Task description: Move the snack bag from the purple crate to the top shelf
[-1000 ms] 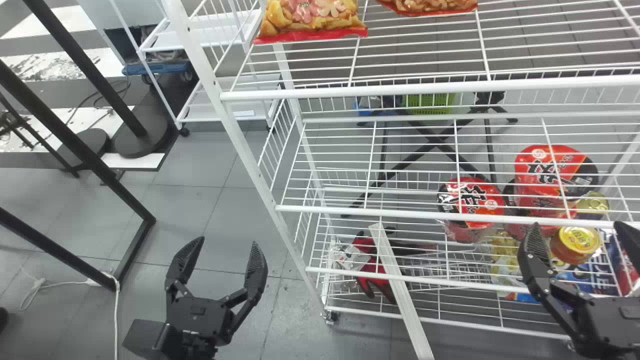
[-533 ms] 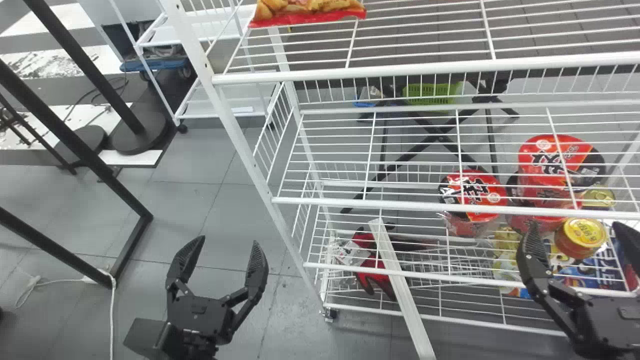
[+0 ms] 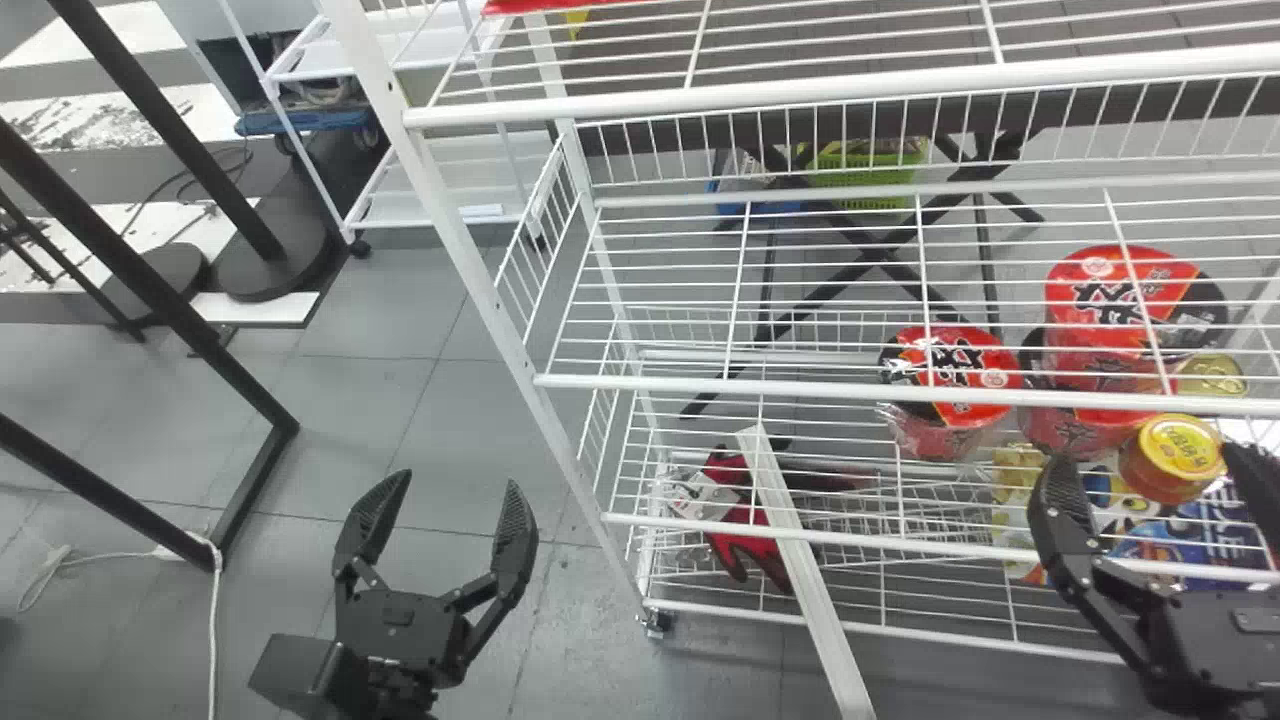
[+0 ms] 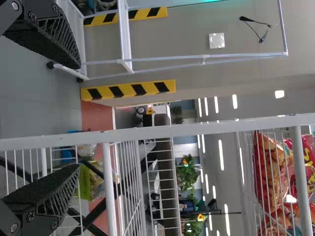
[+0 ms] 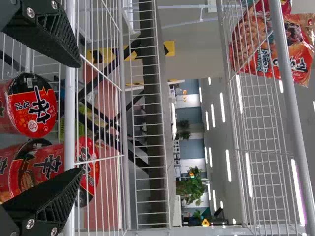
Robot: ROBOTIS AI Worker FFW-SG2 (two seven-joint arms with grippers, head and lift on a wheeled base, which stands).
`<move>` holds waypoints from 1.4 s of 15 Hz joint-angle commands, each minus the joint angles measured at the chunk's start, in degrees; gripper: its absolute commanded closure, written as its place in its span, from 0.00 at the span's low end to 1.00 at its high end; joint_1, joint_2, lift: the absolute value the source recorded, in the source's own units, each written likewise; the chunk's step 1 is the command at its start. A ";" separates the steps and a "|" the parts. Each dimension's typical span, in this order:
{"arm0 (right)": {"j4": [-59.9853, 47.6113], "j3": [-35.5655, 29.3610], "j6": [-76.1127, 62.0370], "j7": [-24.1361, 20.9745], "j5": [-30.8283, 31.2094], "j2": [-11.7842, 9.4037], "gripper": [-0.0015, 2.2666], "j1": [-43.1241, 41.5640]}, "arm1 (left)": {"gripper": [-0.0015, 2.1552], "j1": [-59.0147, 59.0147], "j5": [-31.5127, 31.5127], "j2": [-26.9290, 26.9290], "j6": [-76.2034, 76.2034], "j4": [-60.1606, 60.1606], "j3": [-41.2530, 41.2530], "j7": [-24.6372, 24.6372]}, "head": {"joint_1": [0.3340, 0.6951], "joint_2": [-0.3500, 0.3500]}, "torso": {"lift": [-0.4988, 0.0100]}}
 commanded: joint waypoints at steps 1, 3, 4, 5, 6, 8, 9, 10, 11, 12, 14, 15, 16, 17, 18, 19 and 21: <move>-0.18 0.01 0.20 0.00 0.00 0.00 0.02 0.06 | 0.05 0.00 0.00 0.07 0.00 -0.05 0.00 0.00 | 1.00 0.87 | 0.26; -0.18 0.01 0.20 0.00 0.00 0.00 0.01 0.06 | 0.05 0.00 0.00 0.16 0.00 -0.05 0.00 0.00 | 1.00 0.87 | 0.24; -0.18 0.01 0.20 0.00 0.00 0.00 0.01 0.06 | 0.05 0.00 0.00 0.16 0.00 0.04 0.00 0.00 | 1.00 0.87 | 0.24; -0.18 0.01 0.20 0.00 0.00 0.00 0.01 0.06 | 0.05 0.00 0.09 0.16 0.00 0.04 0.00 0.00 | 1.00 0.87 | 0.23; -0.18 0.01 0.37 0.00 0.00 0.00 0.01 0.06 | 0.05 -0.17 0.18 0.25 0.00 0.13 0.09 -0.18 | 1.00 0.87 | 0.22; -0.44 -0.17 1.78 -0.09 0.00 0.09 0.01 -0.12 | 0.05 -0.61 0.26 0.16 0.70 -0.05 0.53 -0.44 | 1.00 0.87 | 0.20; -0.62 -0.17 1.78 -0.09 0.00 0.09 0.01 -0.12 | 0.05 -0.61 0.35 0.16 1.05 -0.23 0.79 -0.53 | 1.00 0.87 | 0.20; -0.62 -0.17 1.78 -0.09 0.00 0.09 0.01 -0.12 | 0.05 -0.61 0.35 0.16 1.05 -0.23 0.88 -0.53 | 1.00 0.87 | 0.19; -0.62 -0.17 1.78 -0.09 0.00 0.09 0.01 -0.12 | 0.05 -0.61 0.35 0.16 1.05 -0.05 0.88 -0.53 | 1.00 0.87 | 0.18; -0.62 -0.17 1.78 -0.09 -0.08 0.09 0.01 -0.12 | 0.05 -0.61 0.35 0.16 1.05 0.04 0.88 -0.62 | 1.00 0.88 | 0.17; -0.62 -0.17 1.78 -0.09 -0.08 0.09 0.01 -0.20 | 0.05 -0.70 0.35 0.07 1.05 0.13 0.97 -0.62 | 1.00 0.88 | 0.16; -0.53 -0.17 1.78 -0.09 -0.08 0.09 0.01 -0.29 | 0.05 -0.70 0.35 0.16 1.05 0.13 0.97 -0.62 | 1.00 0.88 | 0.15; -0.44 -0.08 1.78 -0.09 -0.08 0.18 0.01 -0.38 | 0.05 -0.70 0.35 0.16 1.05 0.13 0.97 -0.62 | 1.00 0.88 | 0.14; -0.26 -0.08 1.78 -0.09 -0.08 0.18 0.01 -0.38 | 0.05 -0.70 0.44 0.07 1.05 0.21 0.97 -0.62 | 1.00 0.88 | 0.13; -0.26 -0.08 1.78 -0.09 -0.08 0.18 0.01 -0.38 | 0.05 -0.70 0.44 0.07 1.05 0.21 0.97 -0.62 | 1.00 0.88 | 0.13; -0.26 -0.08 1.78 -0.09 -0.08 0.18 0.01 -0.38 | 0.05 -0.70 0.35 0.07 1.05 0.21 0.97 -0.62 | 1.00 0.88 | 0.12; -0.09 -0.17 1.25 -0.09 -0.17 0.18 0.01 -0.38 | 0.05 -0.70 0.35 0.07 1.05 0.30 0.97 -0.62 | 1.00 0.88 | 0.10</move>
